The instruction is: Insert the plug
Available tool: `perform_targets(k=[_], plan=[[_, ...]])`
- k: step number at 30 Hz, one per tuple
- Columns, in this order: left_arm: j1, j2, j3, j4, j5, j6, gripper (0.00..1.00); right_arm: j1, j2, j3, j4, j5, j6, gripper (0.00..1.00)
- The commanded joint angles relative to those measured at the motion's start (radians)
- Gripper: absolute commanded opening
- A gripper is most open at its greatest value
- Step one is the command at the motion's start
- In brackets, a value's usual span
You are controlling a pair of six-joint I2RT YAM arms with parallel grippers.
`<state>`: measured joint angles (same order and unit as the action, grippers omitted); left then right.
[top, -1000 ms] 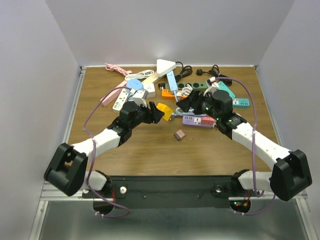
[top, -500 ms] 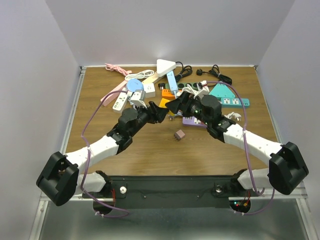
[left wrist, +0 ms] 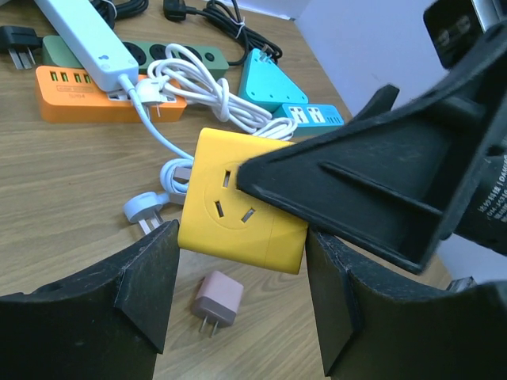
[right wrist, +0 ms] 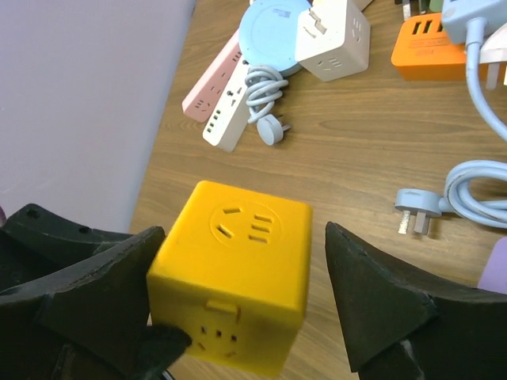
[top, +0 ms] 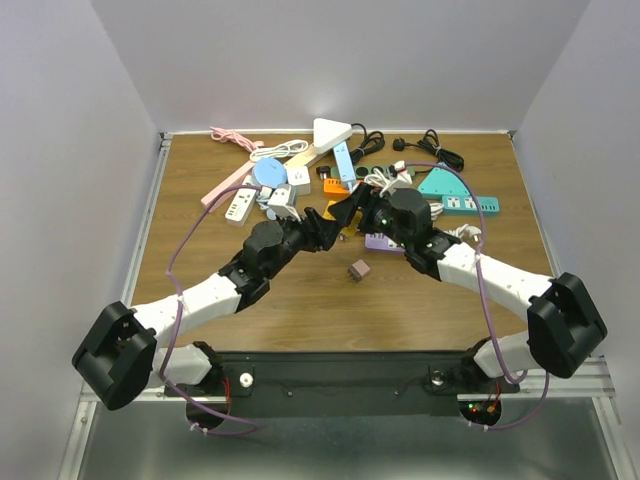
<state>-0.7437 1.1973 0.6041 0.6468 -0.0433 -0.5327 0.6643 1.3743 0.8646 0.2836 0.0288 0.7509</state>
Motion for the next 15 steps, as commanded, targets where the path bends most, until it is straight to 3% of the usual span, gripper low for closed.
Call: perform_targets(k=[1, 2, 5, 6, 7, 8, 10, 11, 13, 14, 15], plan=[[-0.026, -0.007, 0.043, 0.099, -0.041, 0.031, 0.00, 0.017, 0.023, 0.077, -0.012, -0.007, -0.036, 0.77], [-0.029, -0.007, 0.043, 0.100, -0.046, 0.033, 0.00, 0.018, 0.034, 0.082, -0.020, -0.013, -0.039, 0.65], [-0.032, -0.008, 0.051, 0.085, -0.056, 0.056, 0.00, 0.021, 0.040, 0.082, -0.027, -0.024, -0.053, 0.43], [-0.033, -0.010, 0.054, 0.074, -0.061, 0.059, 0.00, 0.021, 0.042, 0.080, -0.032, -0.023, -0.056, 0.17], [-0.031, -0.015, 0.062, 0.054, -0.081, 0.065, 0.07, 0.020, 0.040, 0.076, -0.034, -0.014, -0.059, 0.06], [-0.031, -0.018, 0.066, 0.045, -0.090, 0.068, 0.15, 0.020, 0.039, 0.074, -0.037, -0.004, -0.061, 0.00], [-0.031, -0.025, 0.072, 0.030, -0.113, 0.082, 0.27, 0.020, 0.035, 0.076, -0.038, 0.016, -0.077, 0.00], [-0.031, -0.037, 0.071, 0.010, -0.124, 0.092, 0.44, 0.018, 0.035, 0.077, -0.044, 0.023, -0.085, 0.00], [-0.031, -0.059, 0.068, -0.018, -0.150, 0.105, 0.61, 0.005, 0.035, 0.088, -0.047, 0.039, -0.116, 0.00], [-0.031, -0.068, 0.066, -0.018, -0.162, 0.111, 0.61, 0.004, 0.037, 0.091, -0.047, 0.039, -0.122, 0.00], [-0.029, -0.076, 0.063, -0.045, -0.173, 0.128, 0.76, -0.021, 0.039, 0.102, -0.047, 0.036, -0.131, 0.00]])
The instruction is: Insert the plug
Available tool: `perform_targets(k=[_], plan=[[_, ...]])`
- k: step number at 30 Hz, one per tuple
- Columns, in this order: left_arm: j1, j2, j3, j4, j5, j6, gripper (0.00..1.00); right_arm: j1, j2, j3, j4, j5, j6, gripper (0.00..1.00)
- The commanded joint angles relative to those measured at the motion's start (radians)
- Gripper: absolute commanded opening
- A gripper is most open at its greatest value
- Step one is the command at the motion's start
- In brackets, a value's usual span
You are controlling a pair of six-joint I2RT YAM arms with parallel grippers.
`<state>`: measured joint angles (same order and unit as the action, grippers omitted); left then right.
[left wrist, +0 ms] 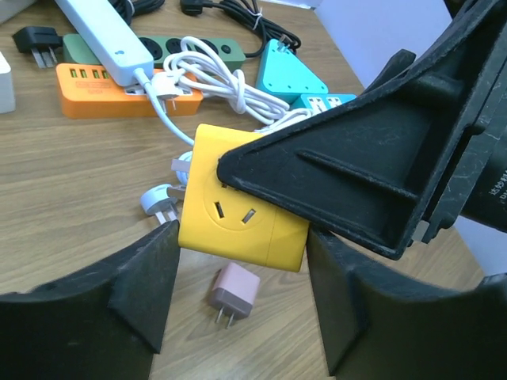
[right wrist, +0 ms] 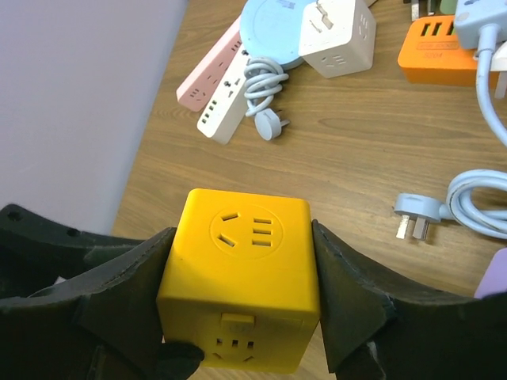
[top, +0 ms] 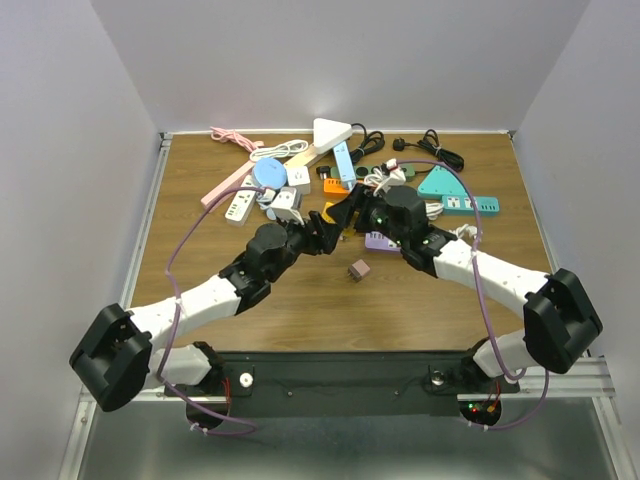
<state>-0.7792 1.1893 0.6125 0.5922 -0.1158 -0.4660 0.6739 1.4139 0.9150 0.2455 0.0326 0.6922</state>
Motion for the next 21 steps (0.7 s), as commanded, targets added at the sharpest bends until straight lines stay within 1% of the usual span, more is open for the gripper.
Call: perform_targets(k=[1, 2, 5, 6, 8, 10, 12, 13, 14, 16, 19, 21], plan=[[0.006, -0.088, 0.050, -0.005, -0.122, 0.070, 0.78, -0.048, 0.002, 0.056, -0.009, 0.023, -0.086, 0.00], [0.008, -0.097, 0.049, -0.035, -0.133, 0.081, 0.80, -0.092, 0.005, 0.061, -0.009, 0.015, -0.092, 0.00], [0.023, -0.146, 0.032, -0.074, -0.169, 0.116, 0.84, -0.172, 0.003, 0.074, -0.009, -0.025, -0.114, 0.00], [0.027, -0.158, 0.024, -0.097, -0.180, 0.124, 0.85, -0.219, 0.005, 0.079, -0.008, -0.026, -0.121, 0.00], [0.053, -0.187, 0.015, -0.138, -0.232, 0.145, 0.87, -0.282, 0.005, 0.093, -0.009, -0.086, -0.143, 0.00], [0.096, -0.191, 0.013, -0.172, -0.268, 0.145, 0.87, -0.312, -0.003, 0.099, -0.009, -0.132, -0.151, 0.00], [0.202, -0.159, 0.029, -0.233, -0.260, 0.142, 0.87, -0.336, -0.019, 0.097, -0.009, -0.152, -0.155, 0.01], [0.277, -0.119, 0.044, -0.253, -0.251, 0.142, 0.87, -0.346, -0.026, 0.094, -0.009, -0.180, -0.155, 0.00], [0.316, -0.096, 0.056, -0.296, -0.251, 0.148, 0.87, -0.355, -0.030, 0.090, -0.009, -0.194, -0.154, 0.00], [0.362, -0.048, 0.082, -0.336, -0.278, 0.179, 0.87, -0.362, -0.044, 0.084, -0.011, -0.232, -0.152, 0.00], [0.417, 0.077, 0.165, -0.405, -0.338, 0.227, 0.87, -0.373, -0.079, 0.079, -0.020, -0.266, -0.149, 0.00], [0.446, 0.114, 0.191, -0.414, -0.337, 0.269, 0.87, -0.382, -0.089, 0.082, -0.028, -0.278, -0.146, 0.00]])
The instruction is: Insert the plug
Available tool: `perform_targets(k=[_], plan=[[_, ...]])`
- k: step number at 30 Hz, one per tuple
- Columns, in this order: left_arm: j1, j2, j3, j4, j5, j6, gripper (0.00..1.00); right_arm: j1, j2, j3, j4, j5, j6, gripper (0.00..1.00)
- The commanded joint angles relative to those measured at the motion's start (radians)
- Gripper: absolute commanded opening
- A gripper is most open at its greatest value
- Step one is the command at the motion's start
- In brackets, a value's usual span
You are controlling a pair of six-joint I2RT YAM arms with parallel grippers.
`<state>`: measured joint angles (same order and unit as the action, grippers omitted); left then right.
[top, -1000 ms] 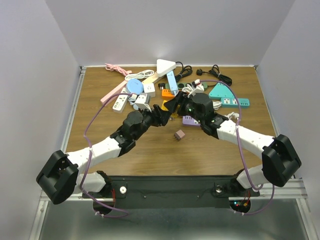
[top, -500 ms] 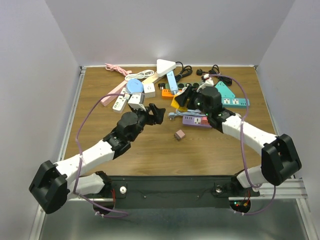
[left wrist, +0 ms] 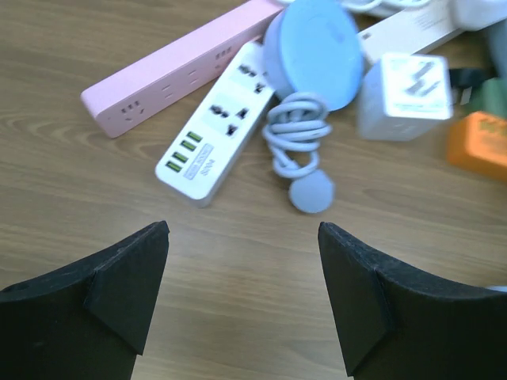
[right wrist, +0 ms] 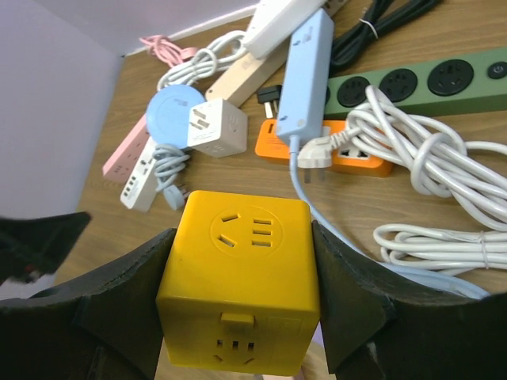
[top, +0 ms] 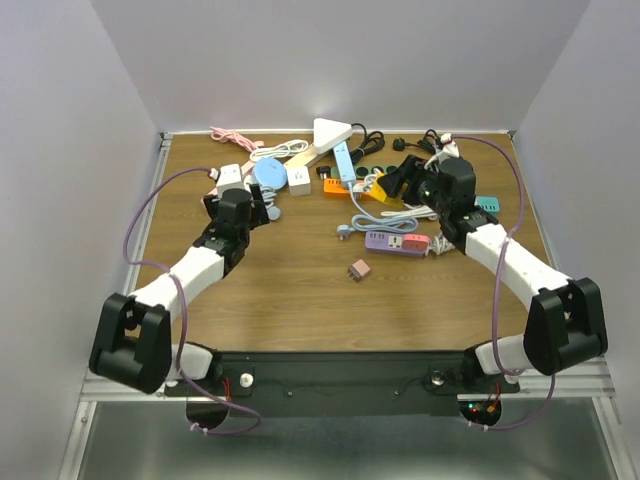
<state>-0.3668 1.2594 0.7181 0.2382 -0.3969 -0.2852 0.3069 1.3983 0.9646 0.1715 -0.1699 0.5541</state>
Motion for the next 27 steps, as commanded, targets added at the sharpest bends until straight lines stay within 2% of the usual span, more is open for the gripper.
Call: perform_targets(k=[1, 6, 10, 18, 21, 27], plan=[[0.043, 0.064, 0.099, -0.062, -0.010, 0.107, 0.87, -0.017, -0.077, 0.040, 0.042, -0.094, -0.006, 0.00], [0.097, 0.211, 0.190, -0.050, 0.032, 0.219, 0.87, -0.029, -0.093, 0.066, 0.011, -0.137, -0.003, 0.00], [0.189, 0.326, 0.253, -0.048, 0.192, 0.288, 0.87, -0.035, -0.113, 0.079, -0.013, -0.154, -0.002, 0.01], [0.206, 0.445, 0.290, -0.060, 0.306, 0.373, 0.86, -0.043, -0.144, 0.109, -0.082, -0.126, -0.037, 0.00], [0.206, 0.462, 0.291, -0.051, 0.308, 0.373, 0.86, -0.045, -0.147, 0.108, -0.089, -0.123, -0.037, 0.00], [0.226, 0.494, 0.282, -0.048, 0.214, 0.368, 0.86, -0.046, -0.153, 0.103, -0.092, -0.125, -0.037, 0.00]])
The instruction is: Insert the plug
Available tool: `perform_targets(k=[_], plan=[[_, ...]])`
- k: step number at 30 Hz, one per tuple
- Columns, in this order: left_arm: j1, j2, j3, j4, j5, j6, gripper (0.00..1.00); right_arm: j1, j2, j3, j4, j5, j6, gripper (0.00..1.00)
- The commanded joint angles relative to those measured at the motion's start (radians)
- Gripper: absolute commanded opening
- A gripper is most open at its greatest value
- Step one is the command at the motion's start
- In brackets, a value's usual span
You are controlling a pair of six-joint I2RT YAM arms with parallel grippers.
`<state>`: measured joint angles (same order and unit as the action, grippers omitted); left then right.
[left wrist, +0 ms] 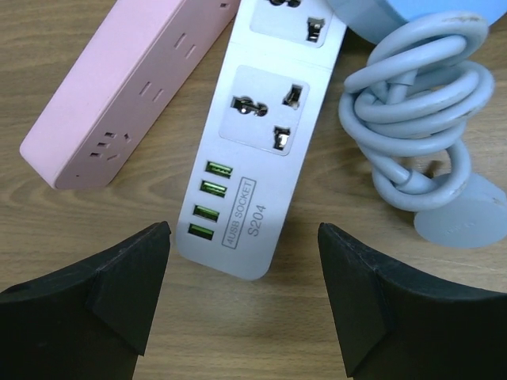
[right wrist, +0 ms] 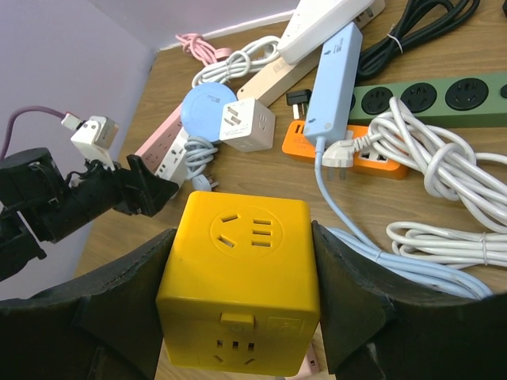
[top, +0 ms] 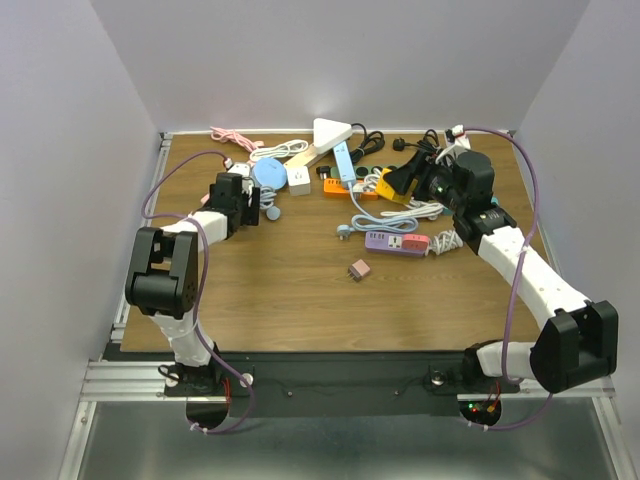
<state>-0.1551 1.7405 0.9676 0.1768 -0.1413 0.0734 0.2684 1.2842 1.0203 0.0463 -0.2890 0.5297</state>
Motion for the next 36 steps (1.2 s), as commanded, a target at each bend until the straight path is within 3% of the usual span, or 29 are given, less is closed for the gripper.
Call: perform_targets(k=[1, 8, 11, 13, 17, 20, 22, 27, 36], plan=[[0.014, 0.011, 0.030, 0.023, -0.049, 0.006, 0.86, -0.008, -0.040, 0.046, 0.032, -0.006, -0.014, 0.00], [0.026, 0.025, 0.028, 0.064, -0.020, 0.014, 0.87, -0.008, -0.037, 0.050, 0.027, -0.013, -0.017, 0.00], [0.028, 0.047, 0.040, 0.056, 0.005, 0.020, 0.82, -0.008, -0.039, 0.050, 0.023, -0.029, -0.028, 0.01], [0.028, 0.057, 0.043, 0.052, 0.032, 0.014, 0.61, -0.006, -0.042, 0.047, 0.020, -0.033, -0.036, 0.00], [0.028, 0.086, 0.049, 0.026, 0.051, 0.000, 0.42, -0.008, -0.055, 0.046, 0.010, -0.050, -0.059, 0.00], [0.016, 0.067, 0.031, 0.013, 0.097, -0.039, 0.12, -0.008, -0.059, 0.050, -0.003, -0.073, -0.106, 0.00], [-0.012, 0.038, 0.005, 0.023, 0.085, -0.055, 0.01, -0.006, -0.054, 0.057, -0.006, -0.094, -0.146, 0.00], [-0.202, -0.024, -0.010, -0.051, -0.030, -0.060, 0.00, -0.008, -0.016, 0.084, -0.034, -0.213, -0.273, 0.00], [-0.363, -0.168, -0.066, -0.144, -0.012, -0.178, 0.00, -0.008, -0.006, 0.100, -0.100, -0.298, -0.336, 0.00]])
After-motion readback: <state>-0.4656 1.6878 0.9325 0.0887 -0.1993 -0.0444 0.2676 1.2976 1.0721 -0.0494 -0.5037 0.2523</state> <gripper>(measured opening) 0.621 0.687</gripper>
